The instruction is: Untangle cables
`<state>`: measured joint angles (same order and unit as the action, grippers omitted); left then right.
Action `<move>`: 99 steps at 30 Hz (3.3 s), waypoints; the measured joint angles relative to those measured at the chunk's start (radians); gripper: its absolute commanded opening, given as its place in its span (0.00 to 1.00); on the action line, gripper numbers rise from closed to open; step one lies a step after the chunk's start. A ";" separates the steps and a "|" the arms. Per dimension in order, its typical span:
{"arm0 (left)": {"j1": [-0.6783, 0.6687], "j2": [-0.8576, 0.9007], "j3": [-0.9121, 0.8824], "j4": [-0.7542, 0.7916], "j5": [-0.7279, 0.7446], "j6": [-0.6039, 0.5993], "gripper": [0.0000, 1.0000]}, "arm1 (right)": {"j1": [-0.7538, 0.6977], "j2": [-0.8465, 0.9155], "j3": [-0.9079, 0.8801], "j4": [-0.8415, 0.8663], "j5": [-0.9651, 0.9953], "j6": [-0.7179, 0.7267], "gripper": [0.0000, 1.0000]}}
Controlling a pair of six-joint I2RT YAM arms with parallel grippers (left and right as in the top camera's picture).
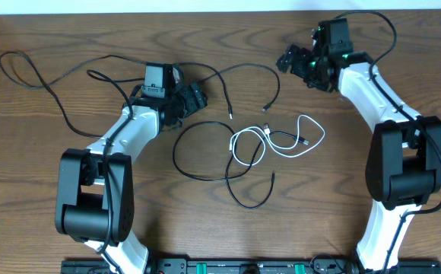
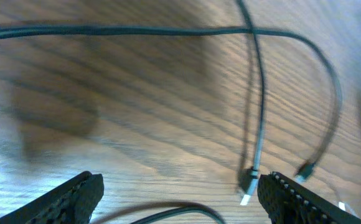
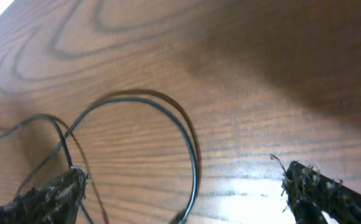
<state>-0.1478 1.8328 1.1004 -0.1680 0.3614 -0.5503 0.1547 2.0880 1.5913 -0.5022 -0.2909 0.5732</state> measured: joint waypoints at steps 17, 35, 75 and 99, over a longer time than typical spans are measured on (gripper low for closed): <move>0.064 0.000 0.000 -0.026 -0.085 -0.132 0.85 | 0.262 0.002 0.012 0.066 -0.030 -0.245 0.99; 0.199 0.000 0.000 -0.140 -0.008 -0.096 0.85 | 0.385 0.190 0.018 0.216 0.173 -0.326 0.32; 0.199 0.000 0.000 -0.156 -0.008 -0.081 0.85 | 0.145 0.092 0.258 -0.179 0.412 -0.547 0.84; 0.531 -0.198 0.021 -0.130 -0.360 0.152 0.85 | 0.222 0.092 0.258 -0.245 0.234 -0.502 0.99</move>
<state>0.3828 1.6352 1.1217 -0.2985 0.0010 -0.3985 0.3771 2.1796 1.8492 -0.7471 -0.0570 0.0715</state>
